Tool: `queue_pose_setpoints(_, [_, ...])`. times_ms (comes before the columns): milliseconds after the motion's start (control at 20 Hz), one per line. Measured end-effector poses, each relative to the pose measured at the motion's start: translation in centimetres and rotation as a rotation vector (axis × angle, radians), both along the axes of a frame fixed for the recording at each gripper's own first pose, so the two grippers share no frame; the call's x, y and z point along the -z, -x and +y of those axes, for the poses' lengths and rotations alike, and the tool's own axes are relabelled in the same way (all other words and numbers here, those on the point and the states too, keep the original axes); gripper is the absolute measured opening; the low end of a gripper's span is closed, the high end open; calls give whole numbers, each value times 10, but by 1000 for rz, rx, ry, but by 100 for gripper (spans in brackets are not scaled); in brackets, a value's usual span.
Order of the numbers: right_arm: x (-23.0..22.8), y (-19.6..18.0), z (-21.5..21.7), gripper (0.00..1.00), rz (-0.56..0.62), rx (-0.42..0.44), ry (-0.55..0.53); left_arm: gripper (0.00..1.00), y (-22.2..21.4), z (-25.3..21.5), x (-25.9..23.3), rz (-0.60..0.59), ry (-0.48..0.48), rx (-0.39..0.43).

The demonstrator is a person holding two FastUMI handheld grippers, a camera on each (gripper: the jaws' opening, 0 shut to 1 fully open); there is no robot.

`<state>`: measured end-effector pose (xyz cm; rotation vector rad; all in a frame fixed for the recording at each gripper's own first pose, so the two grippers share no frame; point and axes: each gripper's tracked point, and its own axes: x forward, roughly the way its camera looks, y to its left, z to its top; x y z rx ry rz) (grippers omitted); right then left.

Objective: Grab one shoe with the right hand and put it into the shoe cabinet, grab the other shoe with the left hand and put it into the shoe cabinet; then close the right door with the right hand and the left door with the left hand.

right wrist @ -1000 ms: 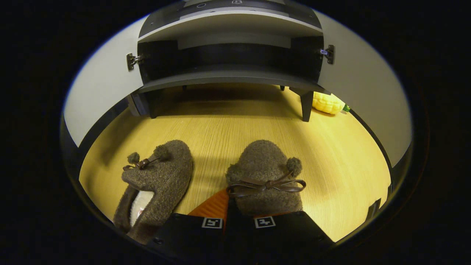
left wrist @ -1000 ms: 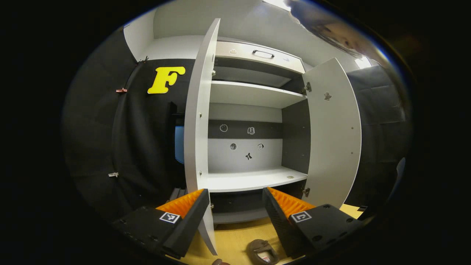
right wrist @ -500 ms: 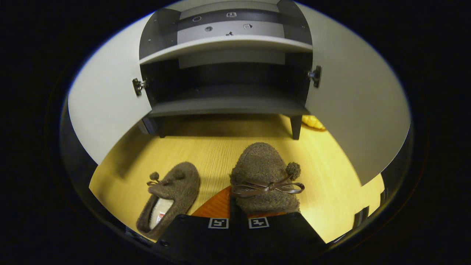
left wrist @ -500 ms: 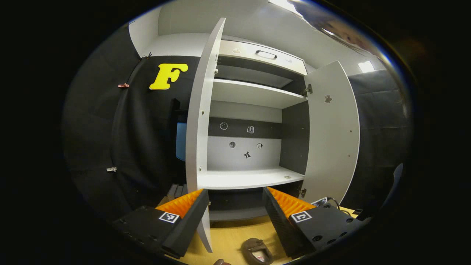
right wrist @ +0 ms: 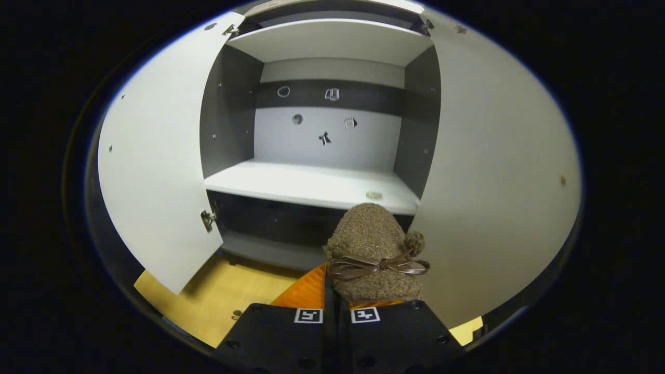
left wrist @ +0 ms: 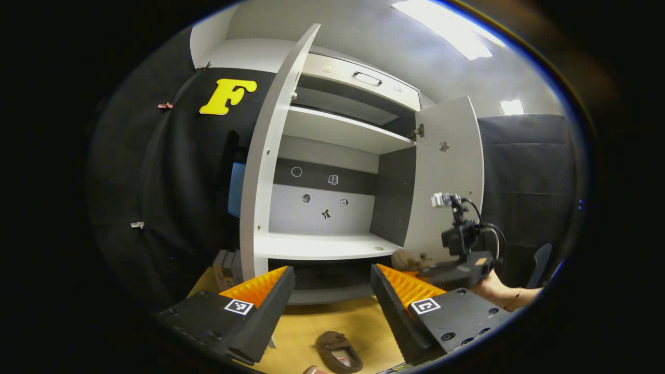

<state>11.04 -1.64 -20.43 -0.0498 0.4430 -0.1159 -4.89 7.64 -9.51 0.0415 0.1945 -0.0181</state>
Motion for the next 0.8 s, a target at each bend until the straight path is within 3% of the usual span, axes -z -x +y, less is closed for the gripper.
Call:
queue_pose_setpoints(150, [-54, -49, -2, 5, -81, -25, 29, 94, 1, -7, 2, 0, 1, 7])
queue_pose_setpoints(300, [-79, -103, -2, 5, -112, -46, 0, 94, 0, -16, 8, 12, 0, 5])
queue_pose_setpoints(650, [-54, -231, -1, 5, -23, -99, -70, 94, -9, -12, 29, 53, 22, -139])
queue_pose_setpoints(800, [-36, -277, -2, 5, 11, -79, -131, 94, -12, -3, 33, 66, 36, -209])
